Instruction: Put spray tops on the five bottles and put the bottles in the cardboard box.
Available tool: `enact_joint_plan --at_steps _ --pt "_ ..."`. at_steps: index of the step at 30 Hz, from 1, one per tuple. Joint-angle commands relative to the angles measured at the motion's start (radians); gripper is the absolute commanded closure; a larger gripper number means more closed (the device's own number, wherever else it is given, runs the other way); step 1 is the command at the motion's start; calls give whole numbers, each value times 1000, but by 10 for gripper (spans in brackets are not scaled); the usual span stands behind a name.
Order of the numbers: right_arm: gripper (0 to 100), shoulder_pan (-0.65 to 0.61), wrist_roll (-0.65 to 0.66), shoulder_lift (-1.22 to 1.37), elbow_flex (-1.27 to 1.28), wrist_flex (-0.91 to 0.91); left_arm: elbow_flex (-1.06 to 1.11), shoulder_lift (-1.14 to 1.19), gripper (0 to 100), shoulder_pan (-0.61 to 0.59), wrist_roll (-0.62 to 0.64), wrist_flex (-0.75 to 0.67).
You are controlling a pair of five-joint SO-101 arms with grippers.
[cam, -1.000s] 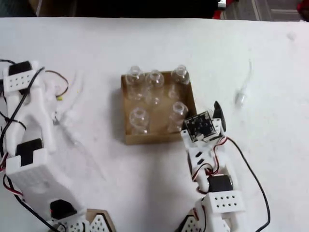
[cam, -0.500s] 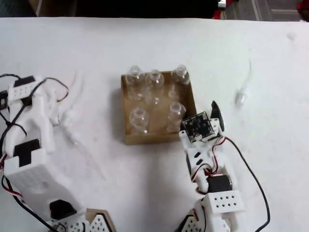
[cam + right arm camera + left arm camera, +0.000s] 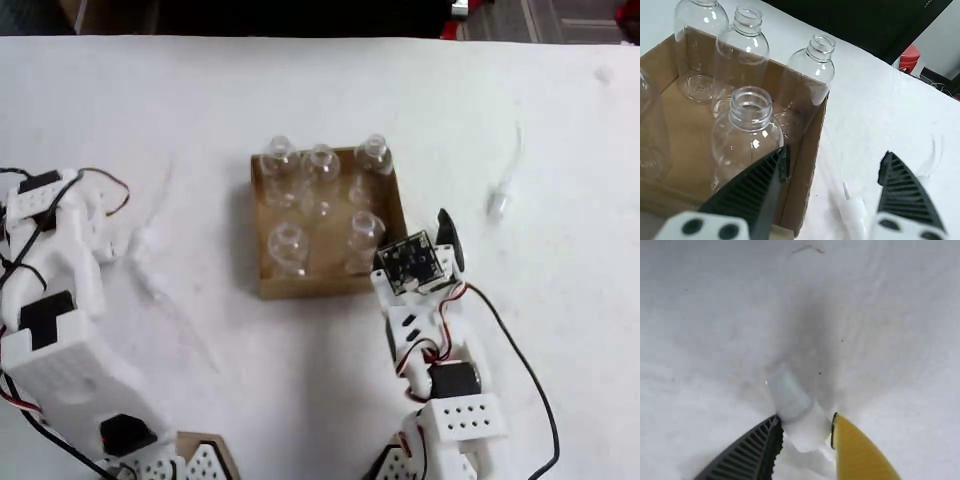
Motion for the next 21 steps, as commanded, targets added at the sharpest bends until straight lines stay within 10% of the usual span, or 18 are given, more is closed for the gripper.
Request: enact_joint_plan --at_steps 1,9,21 --pt "738 -10 14 1 -6 2 -15 -70 903 -24 35 37" --pt "738 -10 14 1 -6 2 -189 -153 973 -50 -8 315" --pt "738 -5 14 1 -6 2 -651 -245 977 -127 -647 712"
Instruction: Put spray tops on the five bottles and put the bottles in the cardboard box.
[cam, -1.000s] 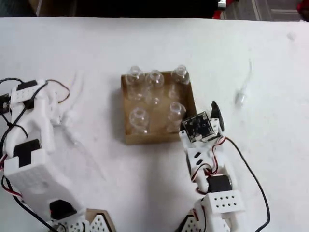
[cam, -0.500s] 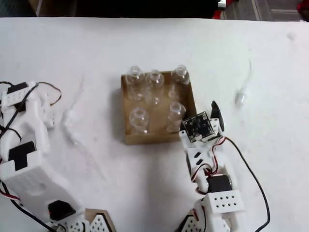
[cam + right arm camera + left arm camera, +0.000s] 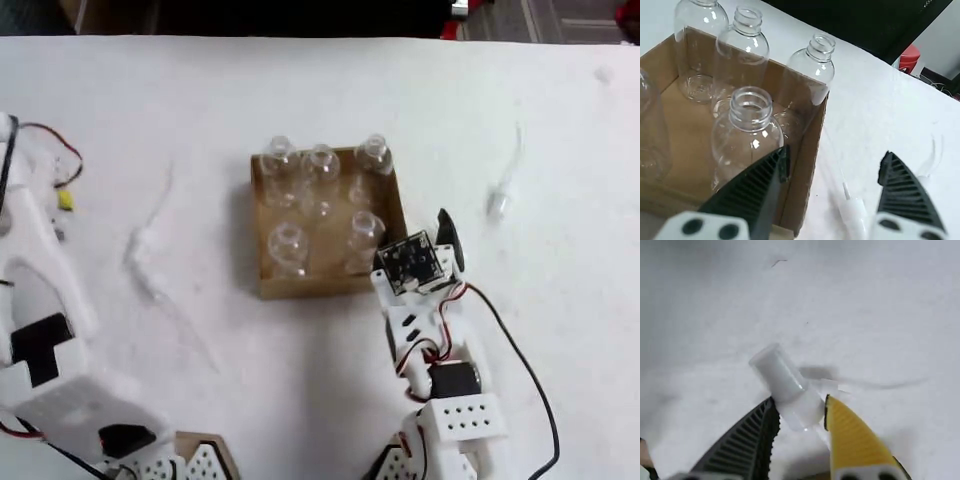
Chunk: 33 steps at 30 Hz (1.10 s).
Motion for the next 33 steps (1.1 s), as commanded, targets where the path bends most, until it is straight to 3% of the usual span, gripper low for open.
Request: enact_joint_plan --at_steps 1,7,10,16,23,28,33 --pt "738 -5 14 1 -6 2 -95 -85 977 -82 -288 23" --pt "738 2 14 -5 -5 2 -110 -197 974 -38 -717 -2" --pt "738 47 5 -8 -6 -4 -158 -252 976 88 -845 -43" --pt "738 107 -84 -8 -14 -10 -276 -354 976 381 -990 -207" --pt "738 239 -241 -8 -14 -91 -302 -375 976 677 -1445 -393" --pt "738 243 -249 -8 -14 -97 -293 -366 976 745 -1459 -522" --pt "738 248 -249 -8 -14 -99 -152 -265 976 748 -1459 -727"
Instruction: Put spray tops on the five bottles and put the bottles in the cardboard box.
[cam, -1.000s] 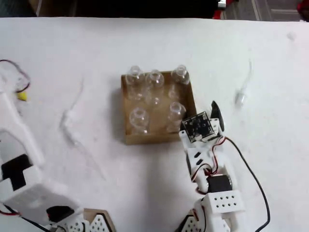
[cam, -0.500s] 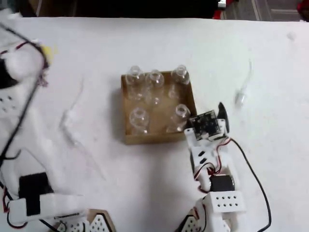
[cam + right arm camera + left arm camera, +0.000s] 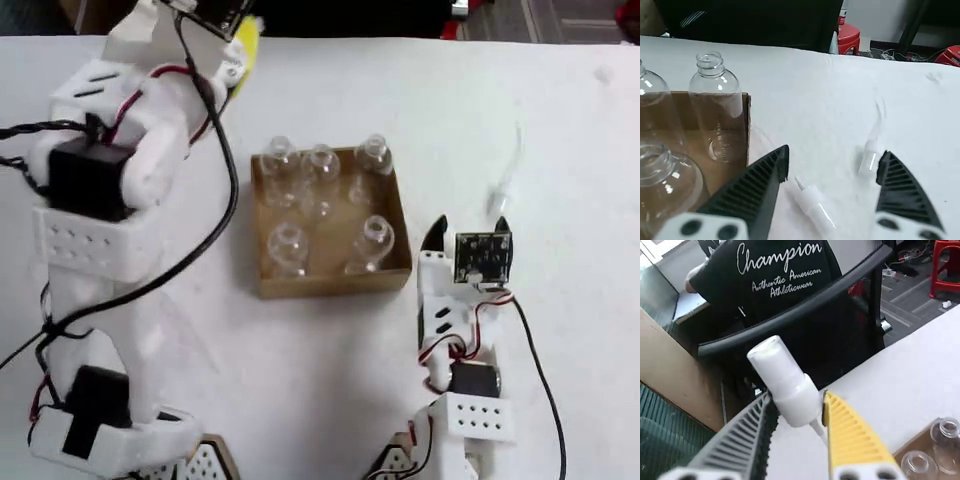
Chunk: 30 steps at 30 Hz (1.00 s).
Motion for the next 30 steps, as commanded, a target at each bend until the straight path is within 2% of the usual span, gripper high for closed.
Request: enact_joint_plan --at_steps 1,8,13,16,19,22,24,30 --pt "738 15 -6 -8 -14 -27 109 73 976 18 -9 -207" --pt "738 25 -6 1 14 -107 282 67 976 59 -18 -371" --pt "738 31 -6 2 15 -116 532 -42 976 70 -17 -506" --pt "738 28 -6 2 15 -116 769 -179 976 70 -20 -694" --pt "738 27 -6 2 15 -116 1014 -321 976 68 -20 -964" --pt "738 12 -6 2 15 -114 1151 -348 976 47 -17 -1195" --pt "738 12 -6 2 17 -113 1138 -326 976 27 -17 -1203" --pt "738 12 -5 2 26 -117 1025 -240 976 7 -15 -1109"
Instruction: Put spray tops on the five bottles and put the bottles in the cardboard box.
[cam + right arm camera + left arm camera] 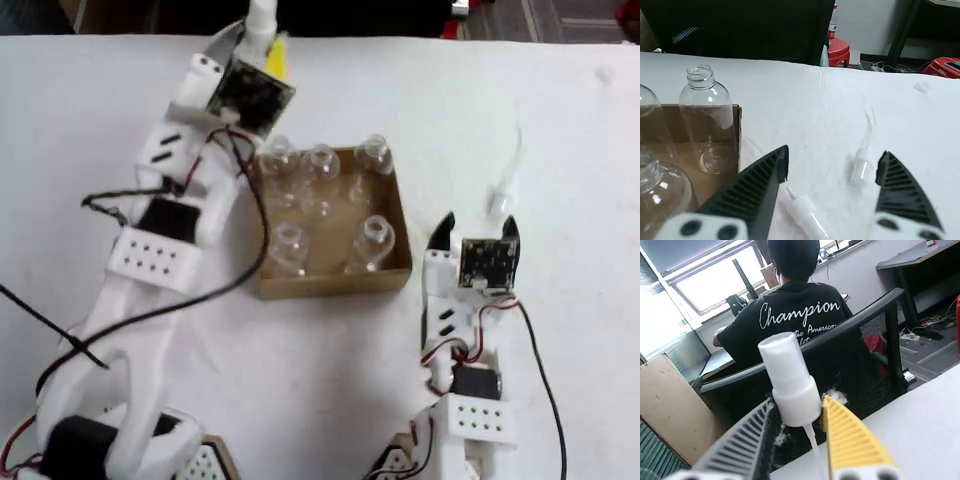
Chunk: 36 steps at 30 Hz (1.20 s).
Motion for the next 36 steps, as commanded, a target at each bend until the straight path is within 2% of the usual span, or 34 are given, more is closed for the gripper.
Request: enact_joint_plan --at_steps 1,8,16,18,24,36 --pt "738 -10 -3 2 -8 -28 -91 50 976 -19 -5 14" --pt "738 -10 -3 2 -8 -28 -86 65 976 7 3 21" --pt "738 -12 -3 1 -8 -28 -87 -35 976 76 3 127" --pt "738 -12 -3 1 -8 -28 -97 -19 976 81 3 124" --pt "738 -5 -3 -1 -8 -28 -89 77 976 99 2 0" --pt "738 -8 -3 -4 -8 -28 -87 105 976 110 2 5"
